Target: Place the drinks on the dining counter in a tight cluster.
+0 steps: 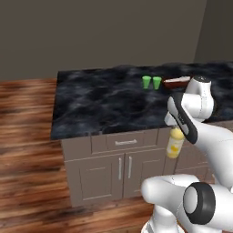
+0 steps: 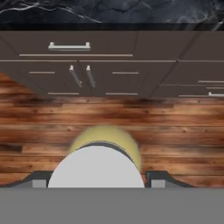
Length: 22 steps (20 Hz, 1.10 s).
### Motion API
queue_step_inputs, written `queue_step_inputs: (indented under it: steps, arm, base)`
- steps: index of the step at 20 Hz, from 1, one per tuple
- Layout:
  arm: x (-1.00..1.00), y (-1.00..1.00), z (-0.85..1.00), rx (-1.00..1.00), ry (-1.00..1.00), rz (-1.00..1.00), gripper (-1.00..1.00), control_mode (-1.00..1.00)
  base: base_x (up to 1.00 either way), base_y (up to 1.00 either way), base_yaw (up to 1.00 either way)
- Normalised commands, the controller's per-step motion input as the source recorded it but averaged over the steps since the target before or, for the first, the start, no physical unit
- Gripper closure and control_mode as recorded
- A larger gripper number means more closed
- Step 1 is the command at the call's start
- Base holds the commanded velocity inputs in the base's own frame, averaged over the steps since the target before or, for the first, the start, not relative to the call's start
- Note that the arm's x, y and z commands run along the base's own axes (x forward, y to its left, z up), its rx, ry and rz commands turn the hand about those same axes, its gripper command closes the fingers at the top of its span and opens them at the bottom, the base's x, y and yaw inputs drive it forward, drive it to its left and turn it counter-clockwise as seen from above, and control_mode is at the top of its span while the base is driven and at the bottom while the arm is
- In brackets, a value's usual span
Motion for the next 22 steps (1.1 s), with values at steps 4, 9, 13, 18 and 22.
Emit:
queue_step_inputs:
  steps: [4, 9, 13, 18, 22]
  arm:
    - [0.00, 0.00, 0.00, 0.00, 0.00, 0.00, 1.00, 1.00]
    - [0.00, 0.00, 0.00, 0.00, 0.00, 0.00, 1.00, 1.00]
    - [0.00, 0.00, 0.00, 0.00, 0.00, 0.00, 1.00, 1.00]
    - [0.00, 0.00, 0.00, 0.00, 0.00, 0.00, 1.00, 1.00]
    - [0.00, 0.00, 0.00, 0.00, 0.00, 0.00, 1.00, 1.00]
  base:
    - [0.50, -0.39, 0.00]
    - [0.50, -0.41, 0.00]
    - [0.49, -0.43, 0.00]
    - [0.48, -0.44, 0.00]
    - [0.47, -0.44, 0.00]
